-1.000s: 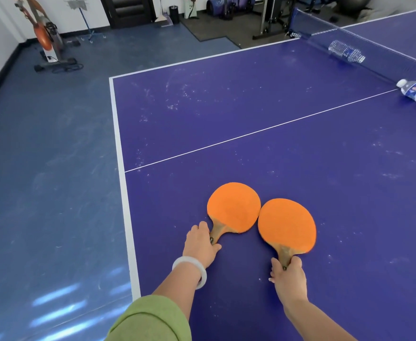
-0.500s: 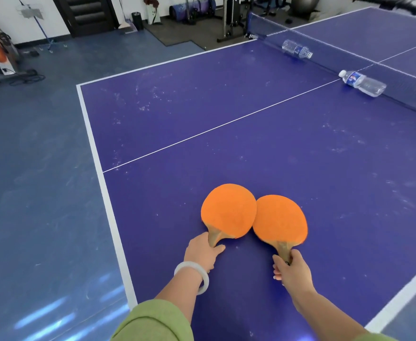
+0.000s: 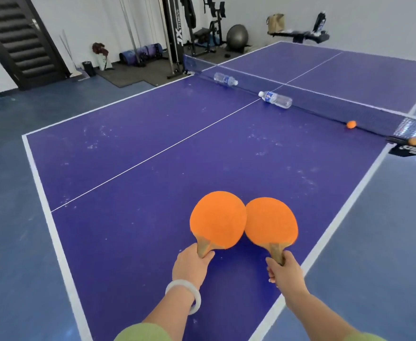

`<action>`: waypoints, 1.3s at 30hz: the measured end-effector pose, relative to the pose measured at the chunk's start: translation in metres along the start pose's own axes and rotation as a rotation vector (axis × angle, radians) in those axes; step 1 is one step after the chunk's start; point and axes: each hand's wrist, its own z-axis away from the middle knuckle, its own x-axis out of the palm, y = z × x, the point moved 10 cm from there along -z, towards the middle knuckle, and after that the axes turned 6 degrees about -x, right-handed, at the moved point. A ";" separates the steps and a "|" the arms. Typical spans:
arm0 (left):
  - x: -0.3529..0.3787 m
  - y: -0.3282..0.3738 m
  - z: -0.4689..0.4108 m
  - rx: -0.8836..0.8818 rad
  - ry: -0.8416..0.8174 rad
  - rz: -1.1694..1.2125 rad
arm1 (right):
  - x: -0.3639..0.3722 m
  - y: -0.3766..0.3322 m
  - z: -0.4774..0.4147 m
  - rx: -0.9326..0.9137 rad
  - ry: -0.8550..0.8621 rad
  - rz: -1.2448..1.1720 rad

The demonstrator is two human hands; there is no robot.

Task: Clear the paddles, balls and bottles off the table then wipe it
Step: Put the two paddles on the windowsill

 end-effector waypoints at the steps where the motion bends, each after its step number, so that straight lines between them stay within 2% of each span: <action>1: 0.013 0.016 0.010 0.020 -0.014 0.008 | -0.023 0.007 0.001 0.002 0.018 -0.019; 11: 0.221 0.214 0.174 0.269 -0.377 0.104 | -0.331 0.138 0.054 0.103 0.284 -0.073; 18: 0.377 0.325 0.319 0.511 -0.620 -0.083 | -0.510 0.246 0.136 0.208 0.578 -0.172; 30: 0.595 0.443 0.559 0.950 -1.107 -0.443 | -0.668 0.421 0.304 0.578 1.058 -0.394; 39: 0.701 0.462 0.743 1.257 -1.408 -0.695 | -0.705 0.490 0.424 0.774 1.405 -0.605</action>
